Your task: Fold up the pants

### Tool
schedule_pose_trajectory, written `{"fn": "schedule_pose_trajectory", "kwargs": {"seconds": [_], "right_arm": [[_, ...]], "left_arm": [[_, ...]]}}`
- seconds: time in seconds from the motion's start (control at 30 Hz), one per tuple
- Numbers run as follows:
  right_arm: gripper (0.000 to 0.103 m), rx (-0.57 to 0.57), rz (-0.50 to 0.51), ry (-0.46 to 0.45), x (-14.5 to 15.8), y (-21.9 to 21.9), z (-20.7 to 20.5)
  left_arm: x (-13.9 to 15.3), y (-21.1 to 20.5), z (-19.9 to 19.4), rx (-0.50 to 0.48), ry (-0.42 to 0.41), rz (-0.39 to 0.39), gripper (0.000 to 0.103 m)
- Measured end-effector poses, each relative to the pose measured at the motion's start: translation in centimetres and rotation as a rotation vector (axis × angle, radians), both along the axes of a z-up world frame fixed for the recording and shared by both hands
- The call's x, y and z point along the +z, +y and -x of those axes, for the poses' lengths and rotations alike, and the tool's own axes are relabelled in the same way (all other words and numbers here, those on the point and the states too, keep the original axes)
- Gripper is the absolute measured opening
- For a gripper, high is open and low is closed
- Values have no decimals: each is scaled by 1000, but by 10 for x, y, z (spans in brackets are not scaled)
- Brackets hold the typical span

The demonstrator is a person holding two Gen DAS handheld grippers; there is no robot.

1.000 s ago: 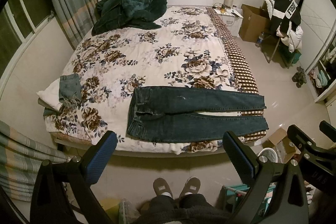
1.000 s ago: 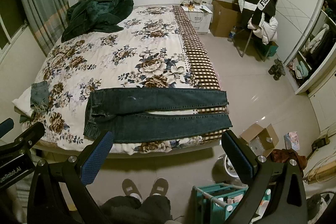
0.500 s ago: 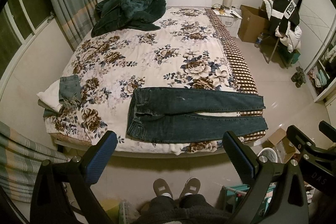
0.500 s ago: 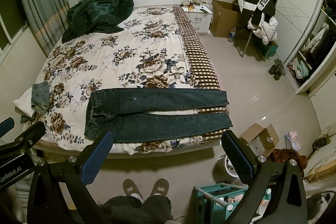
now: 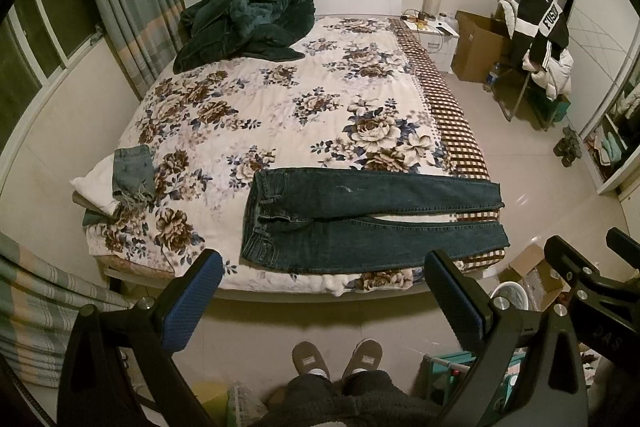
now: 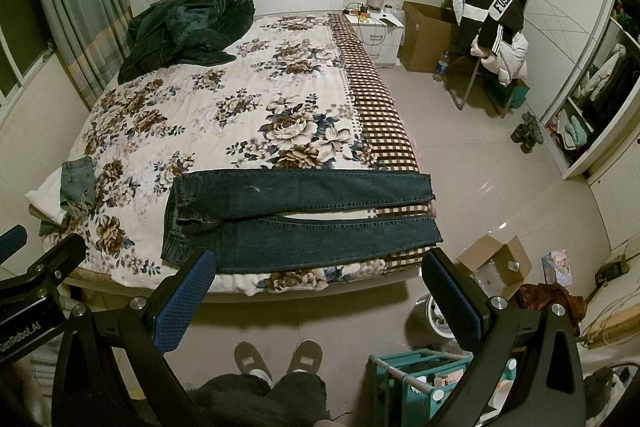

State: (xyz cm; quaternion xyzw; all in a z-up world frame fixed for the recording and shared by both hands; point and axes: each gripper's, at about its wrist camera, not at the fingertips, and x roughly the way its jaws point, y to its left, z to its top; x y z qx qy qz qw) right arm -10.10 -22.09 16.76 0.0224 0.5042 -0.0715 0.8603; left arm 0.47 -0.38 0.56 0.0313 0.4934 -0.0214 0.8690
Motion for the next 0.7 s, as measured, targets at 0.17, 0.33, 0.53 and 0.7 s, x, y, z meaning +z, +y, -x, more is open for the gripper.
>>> {"fn": "schedule_pose_trajectory", "kwargs": {"seconds": [0.17,0.33,0.53,0.7], "right_arm": [[103,0,0,0,0,0,0],[103,0,0,-1,1,-1,0],[103,0,-3,0,0,-2,-1],[103,0,-1,-1,-1,-3,-3]], "left_arm": [[0,-1,-1,0,-1,-1,103],[0,0,1,-1,-2,1,103],[0,0,1,0,-4,0,103],[-1,0,1,-1,-5,0,103]]}}
